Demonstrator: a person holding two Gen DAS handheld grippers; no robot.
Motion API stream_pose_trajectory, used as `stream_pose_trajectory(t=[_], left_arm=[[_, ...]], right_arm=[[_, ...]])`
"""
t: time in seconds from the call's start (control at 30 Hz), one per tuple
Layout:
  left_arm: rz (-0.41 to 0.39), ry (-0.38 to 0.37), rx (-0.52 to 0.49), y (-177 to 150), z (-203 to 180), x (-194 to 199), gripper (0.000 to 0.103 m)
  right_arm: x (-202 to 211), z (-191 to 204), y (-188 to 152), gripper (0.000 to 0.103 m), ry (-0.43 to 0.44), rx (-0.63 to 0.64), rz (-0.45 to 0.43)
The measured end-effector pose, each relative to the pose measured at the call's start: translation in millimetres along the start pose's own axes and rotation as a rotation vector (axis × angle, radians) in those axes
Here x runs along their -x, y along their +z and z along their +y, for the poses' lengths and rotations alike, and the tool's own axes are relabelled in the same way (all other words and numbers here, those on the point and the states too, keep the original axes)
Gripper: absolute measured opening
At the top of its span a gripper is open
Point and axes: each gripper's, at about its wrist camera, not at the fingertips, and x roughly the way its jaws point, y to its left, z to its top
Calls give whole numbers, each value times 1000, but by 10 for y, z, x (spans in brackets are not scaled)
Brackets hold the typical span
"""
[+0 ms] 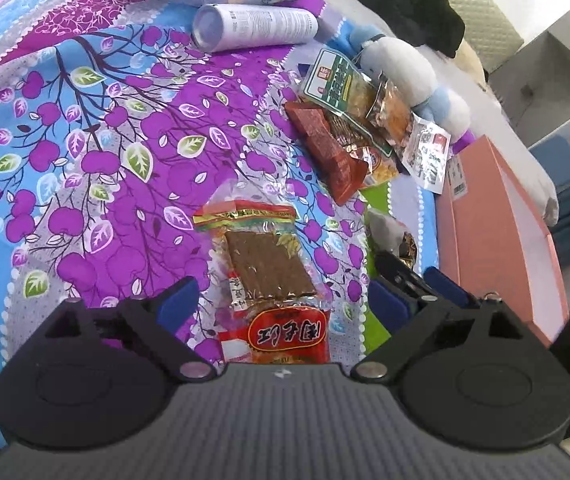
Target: Organize snacks
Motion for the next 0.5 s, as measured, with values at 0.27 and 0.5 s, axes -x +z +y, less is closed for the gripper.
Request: stream_pose_trajectory(t=[0.27,0.5], left_arm=[[-18,-33,24,-98,84,-30,94],[-35,-35,23,-151,86,-130,93]], right_arm=[[-110,-91,-91,63,-30,-65,70],[256,12,-251,60,-40,-6,78]])
